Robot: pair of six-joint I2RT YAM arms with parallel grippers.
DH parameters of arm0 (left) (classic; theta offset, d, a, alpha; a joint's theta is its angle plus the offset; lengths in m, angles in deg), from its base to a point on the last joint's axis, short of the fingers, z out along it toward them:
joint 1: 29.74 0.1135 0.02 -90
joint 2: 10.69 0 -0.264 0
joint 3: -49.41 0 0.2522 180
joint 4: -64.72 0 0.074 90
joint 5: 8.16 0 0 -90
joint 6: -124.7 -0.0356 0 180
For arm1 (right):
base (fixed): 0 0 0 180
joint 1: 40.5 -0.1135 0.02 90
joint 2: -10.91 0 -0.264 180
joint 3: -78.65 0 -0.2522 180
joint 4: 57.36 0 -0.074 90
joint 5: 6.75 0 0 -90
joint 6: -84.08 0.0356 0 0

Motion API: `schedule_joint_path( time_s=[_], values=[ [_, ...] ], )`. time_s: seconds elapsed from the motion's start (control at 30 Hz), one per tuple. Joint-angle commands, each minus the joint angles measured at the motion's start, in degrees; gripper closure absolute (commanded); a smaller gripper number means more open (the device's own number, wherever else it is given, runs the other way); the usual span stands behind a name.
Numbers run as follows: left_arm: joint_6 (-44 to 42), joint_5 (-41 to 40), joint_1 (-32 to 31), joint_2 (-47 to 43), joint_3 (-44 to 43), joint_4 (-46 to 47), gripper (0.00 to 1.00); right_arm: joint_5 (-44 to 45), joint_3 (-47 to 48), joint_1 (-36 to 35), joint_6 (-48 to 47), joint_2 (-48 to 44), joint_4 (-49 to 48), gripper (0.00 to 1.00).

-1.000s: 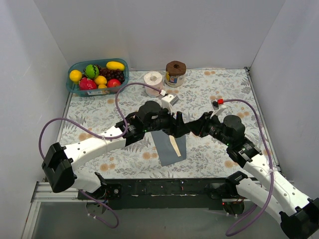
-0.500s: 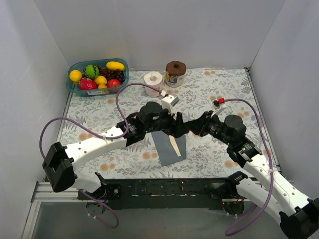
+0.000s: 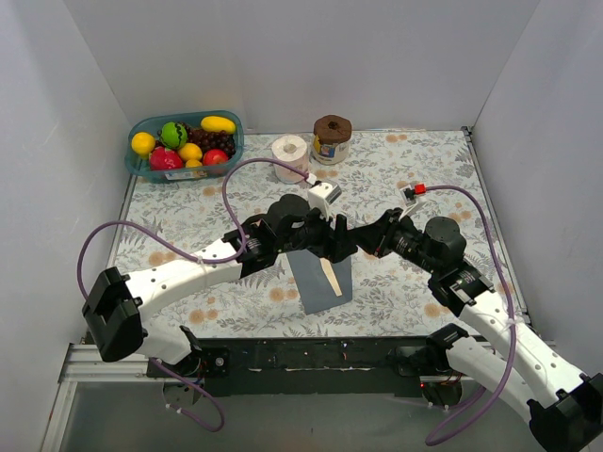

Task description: Place the letter into the envelope and seal it

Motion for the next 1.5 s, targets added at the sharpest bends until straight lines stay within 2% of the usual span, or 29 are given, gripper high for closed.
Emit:
schedule_joint_path(
  time_s=[0.0,0.37,0.47,0.5,0.53,0.67,0.9,0.97,1.23,1.47],
  values=[
    [-1.20,-0.54,-0.56,0.83,-2.91,1.40,0.41,-1.96,-0.45,-0.25,1.94,-0.18,-5.53,0.99],
    [-1.11,0.16,-1.01,0.48,-3.00,4.30,0.64,-3.45,-1.06,-0.16,2.82,0.96,-6.76,0.99],
    [-1.02,0.08,-1.09,0.39,-2.91,5.62,0.80,-3.45,-1.32,-0.16,2.82,1.05,-6.94,0.99],
    [-0.93,0.16,-1.09,0.30,-2.91,5.97,0.96,-3.45,-1.33,-0.16,2.82,1.14,-6.85,0.99],
    [-0.67,-0.18,-1.09,0.39,-2.82,6.15,1.00,-3.54,-1.33,-0.16,2.74,1.14,-6.76,0.98],
    [0.38,-1.68,-1.27,0.39,-2.65,6.59,1.00,-3.19,-1.41,-0.16,1.86,1.05,-6.06,0.84],
    [3.20,-5.55,-1.27,0.30,-2.38,8.26,1.00,-2.84,-2.12,-0.25,1.24,1.23,-6.06,0.71],
    [4.16,-6.60,-1.36,0.12,-2.29,8.61,1.00,-2.66,-2.29,-0.16,1.33,1.05,-6.06,0.64],
    [6.36,-12.22,-1.53,-0.49,-1.50,9.75,1.00,-1.87,-2.55,-0.07,1.77,0.43,-5.36,0.61],
    [6.63,-12.23,-1.71,-0.67,-1.50,10.72,1.00,-3.45,-3.26,-0.16,2.82,1.22,-7.20,0.61]
  ],
)
